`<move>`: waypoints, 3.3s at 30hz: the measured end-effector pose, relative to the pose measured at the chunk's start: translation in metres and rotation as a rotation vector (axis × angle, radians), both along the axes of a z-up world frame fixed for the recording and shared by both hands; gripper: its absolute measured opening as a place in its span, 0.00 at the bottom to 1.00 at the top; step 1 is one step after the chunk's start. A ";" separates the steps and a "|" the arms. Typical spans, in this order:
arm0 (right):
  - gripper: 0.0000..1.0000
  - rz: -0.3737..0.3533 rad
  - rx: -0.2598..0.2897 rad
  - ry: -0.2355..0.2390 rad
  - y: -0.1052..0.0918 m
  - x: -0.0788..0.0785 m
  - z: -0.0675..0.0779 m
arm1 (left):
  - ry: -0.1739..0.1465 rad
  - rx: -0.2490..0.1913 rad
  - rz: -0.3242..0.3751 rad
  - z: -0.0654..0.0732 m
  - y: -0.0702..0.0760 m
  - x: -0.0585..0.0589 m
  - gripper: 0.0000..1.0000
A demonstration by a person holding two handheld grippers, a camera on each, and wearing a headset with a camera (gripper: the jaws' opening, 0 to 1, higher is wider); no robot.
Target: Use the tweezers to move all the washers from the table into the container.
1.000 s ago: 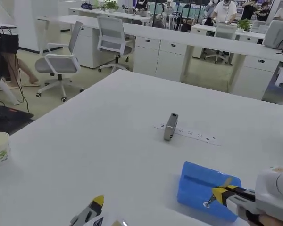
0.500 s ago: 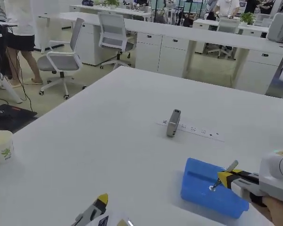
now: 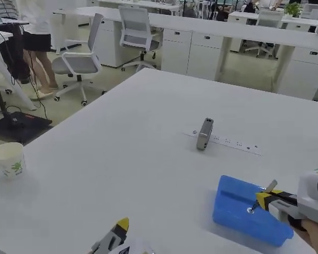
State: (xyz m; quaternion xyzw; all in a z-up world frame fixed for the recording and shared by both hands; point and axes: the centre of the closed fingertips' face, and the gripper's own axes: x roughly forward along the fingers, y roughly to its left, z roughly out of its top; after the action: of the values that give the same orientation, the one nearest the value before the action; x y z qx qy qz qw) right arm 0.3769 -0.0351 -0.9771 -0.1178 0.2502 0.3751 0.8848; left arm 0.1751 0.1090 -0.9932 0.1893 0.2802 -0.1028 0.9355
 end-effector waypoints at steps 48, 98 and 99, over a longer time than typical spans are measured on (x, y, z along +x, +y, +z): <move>0.03 -0.036 -0.010 0.053 -0.003 0.000 -0.029 | 0.010 0.008 0.012 -0.002 0.005 0.000 0.91; 0.03 -0.038 0.099 0.019 -0.028 -0.061 0.001 | 0.003 0.015 0.004 -0.001 0.002 -0.002 0.91; 0.03 -0.039 0.097 0.022 -0.029 -0.062 -0.001 | 0.003 0.015 0.004 -0.001 0.002 -0.002 0.91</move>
State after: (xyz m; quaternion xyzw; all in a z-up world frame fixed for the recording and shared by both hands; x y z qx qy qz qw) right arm 0.3146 -0.0641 -0.9784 -0.0657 0.2435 0.3708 0.8938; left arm 0.1730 0.1106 -0.9946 0.1955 0.2828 -0.0992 0.9338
